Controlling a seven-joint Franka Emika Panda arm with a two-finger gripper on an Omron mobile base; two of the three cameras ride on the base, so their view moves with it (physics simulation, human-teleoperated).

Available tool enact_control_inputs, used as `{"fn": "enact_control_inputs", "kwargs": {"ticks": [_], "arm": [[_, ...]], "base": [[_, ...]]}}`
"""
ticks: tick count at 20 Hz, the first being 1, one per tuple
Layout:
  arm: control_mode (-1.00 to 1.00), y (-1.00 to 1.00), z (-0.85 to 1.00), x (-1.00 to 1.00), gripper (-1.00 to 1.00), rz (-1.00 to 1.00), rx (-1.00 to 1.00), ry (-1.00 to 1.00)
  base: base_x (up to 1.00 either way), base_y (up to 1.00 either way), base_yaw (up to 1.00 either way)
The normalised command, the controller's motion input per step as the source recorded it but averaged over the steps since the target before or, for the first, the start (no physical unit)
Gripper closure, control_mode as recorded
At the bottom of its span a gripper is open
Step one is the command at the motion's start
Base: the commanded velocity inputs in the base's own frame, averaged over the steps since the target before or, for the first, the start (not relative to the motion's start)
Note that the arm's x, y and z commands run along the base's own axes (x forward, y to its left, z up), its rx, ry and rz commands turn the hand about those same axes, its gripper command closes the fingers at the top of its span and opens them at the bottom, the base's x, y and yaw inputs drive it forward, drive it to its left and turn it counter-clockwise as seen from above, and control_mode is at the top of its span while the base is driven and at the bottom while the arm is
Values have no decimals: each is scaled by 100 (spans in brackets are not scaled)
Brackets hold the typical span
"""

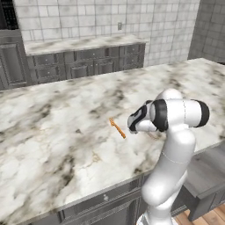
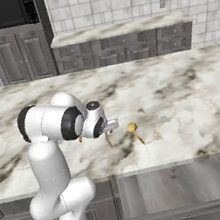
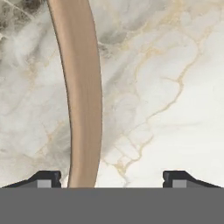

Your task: Organize the utensils by type. Pick up the wooden spoons from the counter and place them in the open cabinet. Then pick up the metallic utensils from the counter and place them in the open drawer.

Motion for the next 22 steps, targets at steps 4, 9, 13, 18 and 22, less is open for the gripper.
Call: {"fn": "enact_control_inputs", "kwargs": {"ticks": [4, 9, 13, 18, 22], "arm": [[-100, -15, -35, 8, 100, 13, 0, 1], [-100, -27, -17, 0, 100, 9, 0, 0], [-100, -33, -2, 0, 100, 3, 1, 0], [-100, -46, 76, -1, 100, 0, 15, 1], [-100, -40, 100, -21, 100, 0, 21, 0]], "base": [[0, 0, 0], [0, 0, 0], [0, 0, 0], [0, 0, 0], [0, 0, 0]]}}
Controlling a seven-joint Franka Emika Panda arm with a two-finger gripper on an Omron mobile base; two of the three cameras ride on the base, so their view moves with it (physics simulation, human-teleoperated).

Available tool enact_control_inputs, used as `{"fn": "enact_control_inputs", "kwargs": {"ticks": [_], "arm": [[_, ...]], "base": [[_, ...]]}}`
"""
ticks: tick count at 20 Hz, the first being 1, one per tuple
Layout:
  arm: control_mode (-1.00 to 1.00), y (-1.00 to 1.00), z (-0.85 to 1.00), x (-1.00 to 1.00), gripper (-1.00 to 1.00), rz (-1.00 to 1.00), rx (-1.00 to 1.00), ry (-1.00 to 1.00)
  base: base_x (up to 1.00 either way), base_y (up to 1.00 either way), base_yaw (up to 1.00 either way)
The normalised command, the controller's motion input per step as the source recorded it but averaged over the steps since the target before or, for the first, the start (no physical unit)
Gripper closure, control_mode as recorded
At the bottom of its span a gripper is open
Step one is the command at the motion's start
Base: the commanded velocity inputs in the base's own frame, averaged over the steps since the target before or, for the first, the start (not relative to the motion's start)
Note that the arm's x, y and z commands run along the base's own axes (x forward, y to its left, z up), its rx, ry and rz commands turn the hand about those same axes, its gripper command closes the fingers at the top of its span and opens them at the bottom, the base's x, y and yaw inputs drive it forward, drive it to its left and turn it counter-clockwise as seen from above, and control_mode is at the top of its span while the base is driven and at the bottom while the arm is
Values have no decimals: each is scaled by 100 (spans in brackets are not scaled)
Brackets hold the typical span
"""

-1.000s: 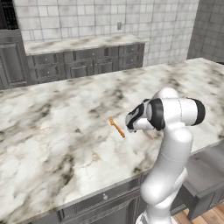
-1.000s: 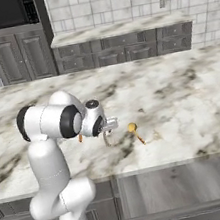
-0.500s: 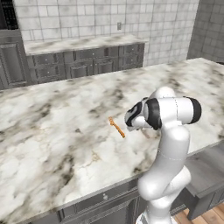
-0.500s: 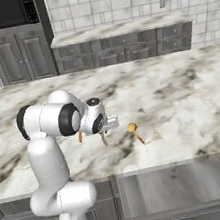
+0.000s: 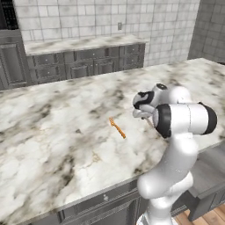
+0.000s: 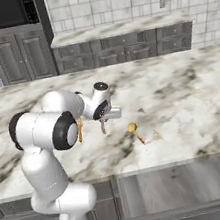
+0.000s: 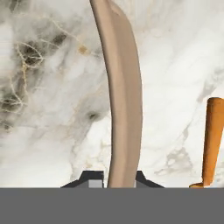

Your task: Organize the utensils by type. Pick up the wooden spoons from the counter and place them in the open cabinet. Then pick up the metallic utensils from the counter and place them in the open drawer.

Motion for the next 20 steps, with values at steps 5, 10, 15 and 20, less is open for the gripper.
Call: {"fn": "enact_control_inputs", "kwargs": {"ticks": [5, 10, 15, 20], "arm": [[-100, -25, 100, -67, 100, -17, 19, 6], [-100, -4, 100, -99, 100, -16, 7, -4], [-100, 24, 70, -100, 100, 0, -12, -39], [-100, 30, 64, -100, 100, 0, -13, -54]], "base": [[0, 0, 0], [0, 0, 0], [0, 0, 0], [0, 0, 0]]}}
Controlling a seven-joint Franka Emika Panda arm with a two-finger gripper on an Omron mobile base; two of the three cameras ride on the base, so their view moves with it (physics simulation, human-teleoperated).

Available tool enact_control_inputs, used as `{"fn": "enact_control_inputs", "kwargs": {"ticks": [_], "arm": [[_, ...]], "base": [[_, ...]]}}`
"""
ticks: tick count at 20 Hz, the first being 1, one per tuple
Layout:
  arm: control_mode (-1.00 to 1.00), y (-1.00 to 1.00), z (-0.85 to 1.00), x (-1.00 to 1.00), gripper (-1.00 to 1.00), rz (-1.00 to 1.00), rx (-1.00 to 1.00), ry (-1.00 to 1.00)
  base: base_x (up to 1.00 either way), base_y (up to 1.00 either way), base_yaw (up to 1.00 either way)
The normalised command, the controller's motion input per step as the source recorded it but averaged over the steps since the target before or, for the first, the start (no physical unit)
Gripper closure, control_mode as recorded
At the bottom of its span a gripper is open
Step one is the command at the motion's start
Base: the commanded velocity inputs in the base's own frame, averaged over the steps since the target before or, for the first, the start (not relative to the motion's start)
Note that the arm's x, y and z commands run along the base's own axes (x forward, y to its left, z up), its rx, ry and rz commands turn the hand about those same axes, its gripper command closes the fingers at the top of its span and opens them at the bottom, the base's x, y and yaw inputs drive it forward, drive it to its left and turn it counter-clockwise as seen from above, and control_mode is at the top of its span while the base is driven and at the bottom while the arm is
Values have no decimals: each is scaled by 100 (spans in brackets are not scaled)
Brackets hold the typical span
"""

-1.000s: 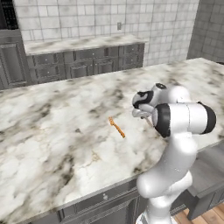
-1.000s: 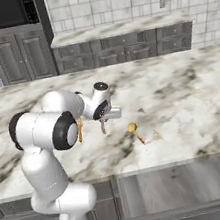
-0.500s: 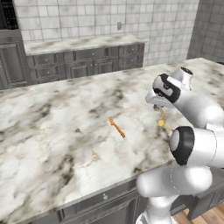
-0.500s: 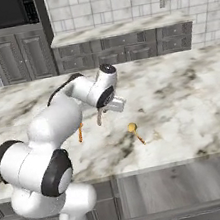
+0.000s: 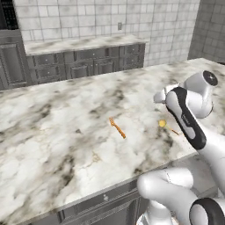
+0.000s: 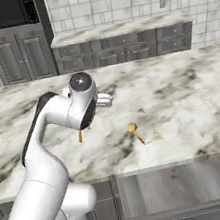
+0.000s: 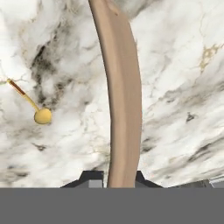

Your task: Organize the utensils by type. Pick up the wooden spoons from the counter and place them in the open cabinet. Then pick up the metallic utensils from the counter and place them in the open drawer.

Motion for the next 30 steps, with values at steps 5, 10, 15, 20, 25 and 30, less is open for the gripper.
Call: {"fn": "enact_control_inputs", "kwargs": {"ticks": [5, 10, 15, 20, 25, 30], "arm": [[-100, 60, 73, -89, 100, 1, -15, -20], [-100, 41, 16, -8, 100, 3, -26, 6], [-100, 0, 0, 0, 100, 11, -12, 0], [-100, 0, 0, 0, 100, 7, -8, -2], [100, 0, 0, 0, 100, 2, -1, -1], [100, 0, 0, 0, 100, 0, 0, 0]], "base": [[0, 0, 0], [0, 0, 0], [0, 0, 0], [0, 0, 0], [-34, 0, 22], [-70, 25, 32]]}}
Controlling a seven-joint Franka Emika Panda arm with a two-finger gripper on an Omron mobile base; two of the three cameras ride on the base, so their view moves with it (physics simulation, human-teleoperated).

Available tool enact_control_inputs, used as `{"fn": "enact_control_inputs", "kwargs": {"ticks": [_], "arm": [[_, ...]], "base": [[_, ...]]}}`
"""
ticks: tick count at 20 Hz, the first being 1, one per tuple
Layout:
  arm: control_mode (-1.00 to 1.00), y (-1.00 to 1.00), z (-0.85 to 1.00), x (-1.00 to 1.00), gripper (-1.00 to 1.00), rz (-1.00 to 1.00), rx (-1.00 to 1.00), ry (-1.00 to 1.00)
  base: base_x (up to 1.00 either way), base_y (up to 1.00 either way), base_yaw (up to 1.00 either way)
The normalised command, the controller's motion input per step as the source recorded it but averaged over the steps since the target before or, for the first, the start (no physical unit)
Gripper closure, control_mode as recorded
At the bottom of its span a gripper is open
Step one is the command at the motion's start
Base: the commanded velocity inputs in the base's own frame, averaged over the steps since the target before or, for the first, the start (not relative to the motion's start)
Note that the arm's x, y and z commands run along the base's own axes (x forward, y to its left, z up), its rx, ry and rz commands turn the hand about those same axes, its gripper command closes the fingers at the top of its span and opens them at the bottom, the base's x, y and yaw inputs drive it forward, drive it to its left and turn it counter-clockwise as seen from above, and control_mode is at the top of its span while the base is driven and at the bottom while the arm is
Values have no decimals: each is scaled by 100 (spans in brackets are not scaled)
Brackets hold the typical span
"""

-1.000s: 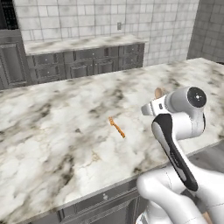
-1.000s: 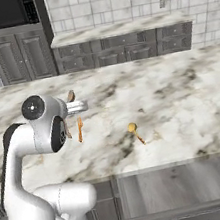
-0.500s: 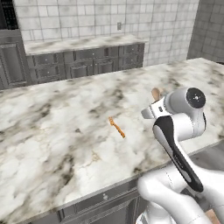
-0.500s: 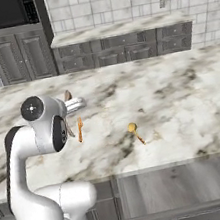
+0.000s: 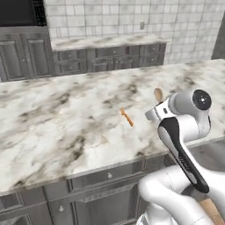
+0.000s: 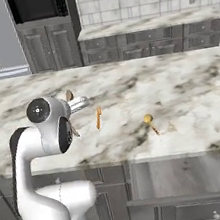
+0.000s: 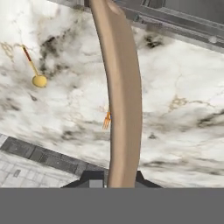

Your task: Organize the utensils by type. Pick up the wooden spoons from the counter and place them in the open cabinet. Then pick up the metallic utensils from the counter and place them in the open drawer.

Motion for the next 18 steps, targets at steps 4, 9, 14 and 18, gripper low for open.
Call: {"fn": "enact_control_inputs", "kwargs": {"ticks": [4, 9, 14, 18], "arm": [[100, 0, 0, 0, 100, 0, 0, 0], [100, 0, 0, 0, 100, 0, 0, 0], [100, 0, 0, 0, 100, 0, 0, 0], [100, 0, 0, 0, 100, 0, 0, 0]], "base": [[-39, 88, 43], [-21, 79, 56], [0, 44, 61], [0, 38, 68]]}}
